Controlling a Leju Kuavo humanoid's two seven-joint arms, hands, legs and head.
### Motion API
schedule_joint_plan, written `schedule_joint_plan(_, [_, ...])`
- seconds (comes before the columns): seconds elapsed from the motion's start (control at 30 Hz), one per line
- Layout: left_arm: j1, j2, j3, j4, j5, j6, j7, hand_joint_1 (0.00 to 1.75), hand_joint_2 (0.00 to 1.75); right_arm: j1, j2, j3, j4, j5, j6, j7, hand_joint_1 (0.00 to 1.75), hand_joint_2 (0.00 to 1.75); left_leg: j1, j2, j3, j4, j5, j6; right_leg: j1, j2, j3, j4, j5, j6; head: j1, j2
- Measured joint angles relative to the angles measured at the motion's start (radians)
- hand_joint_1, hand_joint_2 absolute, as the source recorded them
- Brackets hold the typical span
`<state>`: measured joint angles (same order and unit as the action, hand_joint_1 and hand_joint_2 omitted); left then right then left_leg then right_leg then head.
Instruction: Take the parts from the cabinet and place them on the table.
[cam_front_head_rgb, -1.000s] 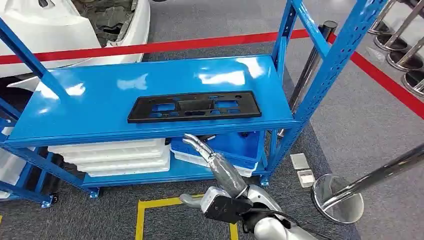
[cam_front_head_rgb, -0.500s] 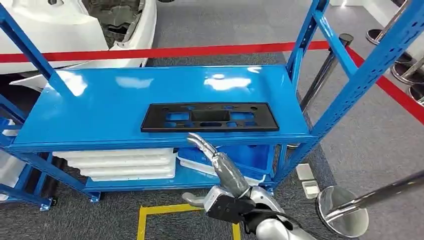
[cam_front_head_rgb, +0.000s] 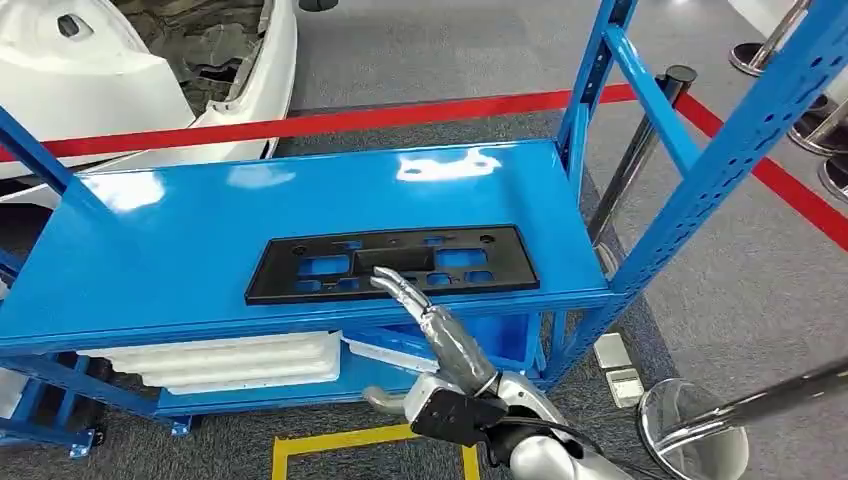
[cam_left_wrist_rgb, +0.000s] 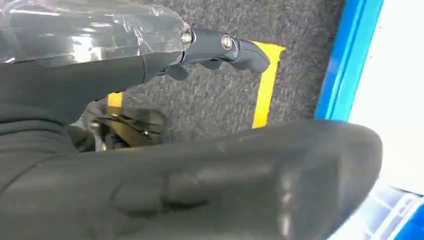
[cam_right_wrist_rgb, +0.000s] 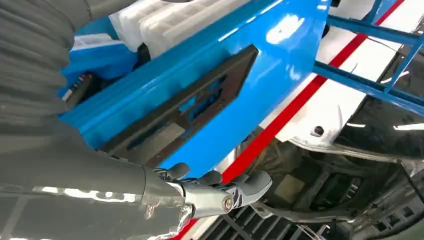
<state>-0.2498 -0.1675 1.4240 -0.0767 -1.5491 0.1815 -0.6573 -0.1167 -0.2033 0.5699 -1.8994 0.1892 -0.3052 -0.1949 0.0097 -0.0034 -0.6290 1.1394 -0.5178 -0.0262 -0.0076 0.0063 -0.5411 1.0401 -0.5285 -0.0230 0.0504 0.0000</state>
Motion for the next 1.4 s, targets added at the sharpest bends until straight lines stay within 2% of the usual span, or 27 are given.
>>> schedule_joint_plan(0.03, [0.000, 0.000, 0.003, 0.000, -0.001, 0.009, 0.000, 0.00, 0.00, 0.000, 0.000, 0.000, 0.000, 0.000, 0.000, 0.000, 0.00, 1.75, -0.002, 0.000, 0.013, -0.081, 0.058, 0.007, 0.000, -0.001, 0.011, 0.000, -0.010, 0.003, -0.002, 0.000])
schedule_joint_plan(0.07, [0.003, 0.000, 0.006, 0.000, -0.002, 0.018, 0.000, 0.00, 0.00, -0.001, 0.000, 0.000, 0.001, 0.000, -0.001, 0.001, 0.00, 1.75, -0.008, 0.000, 0.006, -0.067, 0.030, 0.009, 0.000, -0.002, 0.015, -0.001, -0.012, 0.005, -0.002, 0.000])
schedule_joint_plan(0.1, [0.000, 0.000, 0.007, 0.000, -0.002, 0.028, 0.000, 0.00, 0.00, -0.001, 0.000, 0.000, 0.002, 0.000, -0.002, 0.002, 0.00, 1.75, -0.013, 0.000, 0.004, -0.086, 0.008, 0.013, 0.000, -0.001, 0.007, 0.001, -0.016, 0.011, -0.010, 0.000])
schedule_joint_plan(0.13, [0.000, 0.000, 0.008, 0.000, -0.002, 0.034, 0.000, 0.00, 0.00, -0.001, 0.000, 0.000, 0.002, 0.000, -0.003, 0.004, 0.00, 1.75, -0.013, 0.000, 0.004, -0.082, 0.049, 0.020, 0.000, -0.001, 0.012, 0.002, -0.022, 0.020, -0.005, 0.000])
schedule_joint_plan(0.17, [0.003, 0.000, 0.009, 0.000, -0.002, 0.044, 0.000, 0.00, 0.00, 0.000, 0.000, 0.001, 0.002, 0.002, -0.003, 0.003, 0.00, 1.75, -0.005, 0.000, 0.010, -0.090, 0.047, 0.019, 0.005, -0.001, 0.017, 0.008, -0.038, 0.016, -0.005, 0.000])
schedule_joint_plan(0.2, [0.002, 0.000, 0.012, 0.000, 0.001, 0.051, 0.000, 0.00, 0.00, -0.001, 0.000, 0.000, 0.003, 0.003, -0.004, 0.004, 0.00, 1.75, -0.009, 0.000, 0.011, -0.087, 0.045, 0.016, 0.006, -0.001, 0.020, 0.003, -0.031, -0.004, -0.002, 0.000])
schedule_joint_plan(0.23, [0.000, 0.000, 0.016, 0.000, 0.001, 0.057, 0.000, 0.00, 0.00, -0.002, 0.000, 0.000, 0.002, 0.003, -0.005, 0.004, 0.00, 1.75, -0.011, 0.000, 0.011, -0.087, 0.045, 0.018, 0.004, -0.002, 0.022, -0.001, -0.034, 0.005, -0.002, 0.000])
schedule_joint_plan(0.27, [-0.002, 0.000, 0.019, 0.000, 0.003, 0.061, 0.000, 0.00, 0.00, -0.002, 0.000, 0.000, 0.002, 0.003, -0.005, 0.004, 0.00, 1.75, -0.011, -0.001, 0.012, -0.087, 0.042, 0.021, 0.004, -0.002, 0.025, -0.004, -0.034, 0.007, -0.002, 0.000])
schedule_joint_plan(0.4, [-0.003, 0.000, 0.029, 0.001, 0.009, 0.069, 0.000, 0.00, 0.00, -0.003, 0.000, 0.000, 0.003, 0.008, -0.005, 0.004, 0.00, 1.75, -0.010, -0.001, 0.013, -0.087, 0.038, 0.028, 0.004, -0.002, 0.031, -0.015, -0.035, 0.008, -0.002, 0.000])
schedule_joint_plan(0.5, [-0.003, 0.000, 0.032, 0.002, 0.009, 0.069, 0.000, 0.00, 0.00, -0.004, 0.000, 0.000, 0.002, 0.010, -0.006, 0.004, 0.00, 1.75, -0.011, -0.001, 0.013, -0.087, 0.035, 0.031, 0.004, -0.002, 0.033, -0.019, -0.035, 0.016, -0.002, 0.000])
schedule_joint_plan(0.8, [-0.004, 0.000, 0.038, 0.002, -0.005, 0.086, 0.006, 0.00, 0.00, -0.004, 0.000, -0.002, 0.003, 0.056, -0.028, 0.030, 0.00, 1.75, -0.011, -0.001, 0.017, -0.089, 0.035, 0.031, 0.004, -0.002, 0.034, -0.021, -0.034, 0.019, -0.002, 0.000])
schedule_joint_plan(0.93, [-0.004, 0.000, 0.038, 0.003, -0.018, 0.099, 0.011, 0.00, 0.00, -0.004, -0.009, -0.023, 0.002, 0.140, -0.063, 0.084, 0.00, 1.75, -0.010, -0.001, 0.019, -0.090, 0.035, 0.031, 0.004, -0.002, 0.035, -0.021, -0.034, 0.019, -0.002, 0.000])
schedule_joint_plan(1.07, [0.001, 0.000, 0.039, 0.003, -0.011, 0.123, 0.011, 0.00, 0.00, 0.002, -0.042, -0.061, 0.002, 0.295, -0.113, 0.193, 0.00, 1.75, -0.010, 0.000, 0.021, -0.092, 0.036, 0.031, 0.004, -0.002, 0.035, -0.021, -0.034, 0.019, -0.002, 0.000])
schedule_joint_plan(1.23, [0.010, -0.001, 0.039, 0.008, -0.013, 0.149, 0.008, 0.00, 0.00, 0.014, -0.100, -0.137, 0.002, 0.433, -0.159, 0.317, 0.00, 1.75, -0.010, 0.000, 0.021, -0.092, 0.035, 0.031, 0.004, -0.002, 0.035, -0.021, -0.034, 0.019, -0.002, 0.000])
schedule_joint_plan(1.4, [0.008, -0.001, 0.038, 0.010, -0.021, 0.150, 0.011, 0.00, 0.00, 0.035, -0.161, -0.195, 0.002, 0.486, -0.183, 0.385, 0.00, 1.75, -0.010, -0.001, 0.021, -0.093, 0.035, 0.031, 0.004, -0.002, 0.035, -0.022, -0.034, 0.019, -0.002, 0.000])
